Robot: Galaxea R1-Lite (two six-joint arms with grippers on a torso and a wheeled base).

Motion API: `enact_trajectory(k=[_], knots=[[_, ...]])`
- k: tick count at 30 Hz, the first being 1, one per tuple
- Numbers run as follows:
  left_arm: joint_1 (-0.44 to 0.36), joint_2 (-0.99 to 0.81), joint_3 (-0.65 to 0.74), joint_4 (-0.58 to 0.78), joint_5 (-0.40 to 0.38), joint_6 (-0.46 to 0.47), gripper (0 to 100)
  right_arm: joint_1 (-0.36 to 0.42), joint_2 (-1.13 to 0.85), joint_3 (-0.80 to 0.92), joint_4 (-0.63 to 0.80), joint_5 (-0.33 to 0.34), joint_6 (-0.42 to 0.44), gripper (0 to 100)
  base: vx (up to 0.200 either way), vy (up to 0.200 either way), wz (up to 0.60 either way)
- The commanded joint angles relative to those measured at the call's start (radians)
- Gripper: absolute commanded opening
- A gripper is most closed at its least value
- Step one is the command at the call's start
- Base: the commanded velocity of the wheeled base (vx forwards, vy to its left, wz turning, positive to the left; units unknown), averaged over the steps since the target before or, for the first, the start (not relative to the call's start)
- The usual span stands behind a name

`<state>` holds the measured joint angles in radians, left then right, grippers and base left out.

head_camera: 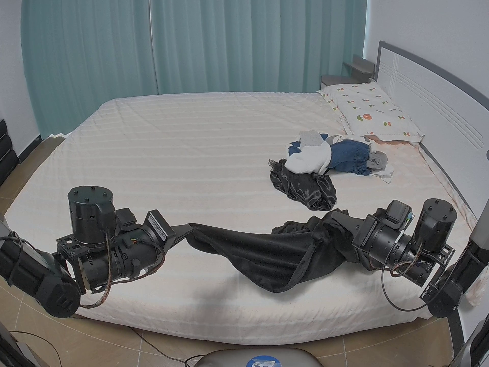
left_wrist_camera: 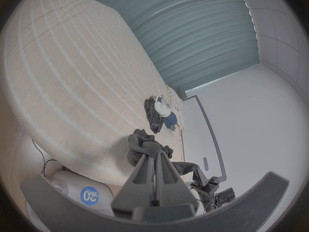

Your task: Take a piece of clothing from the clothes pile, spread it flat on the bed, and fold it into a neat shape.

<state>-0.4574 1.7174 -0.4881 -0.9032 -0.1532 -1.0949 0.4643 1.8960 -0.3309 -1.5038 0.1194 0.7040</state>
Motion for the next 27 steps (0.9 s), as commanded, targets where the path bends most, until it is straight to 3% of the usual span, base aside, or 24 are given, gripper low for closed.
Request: enact_trajectory(k=[1,17,27], knots=[[0.0,-0.004,0.0,0.0,0.0,0.0,0,0.002,0.009,0.006,-0.018,0.0,0.0,0,0.0,0.2,0.0],[0.017,-0.016,0.002,0.0,0.0,0.0,0,0.019,0.017,-0.01,-0.035,-0.007,-0.001,0,0.0,0.2,0.0],[0.034,-0.038,0.005,0.0,0.0,-0.022,0,0.076,0.008,-0.05,-0.029,-0.009,-0.009,0,0.0,0.2,0.0]])
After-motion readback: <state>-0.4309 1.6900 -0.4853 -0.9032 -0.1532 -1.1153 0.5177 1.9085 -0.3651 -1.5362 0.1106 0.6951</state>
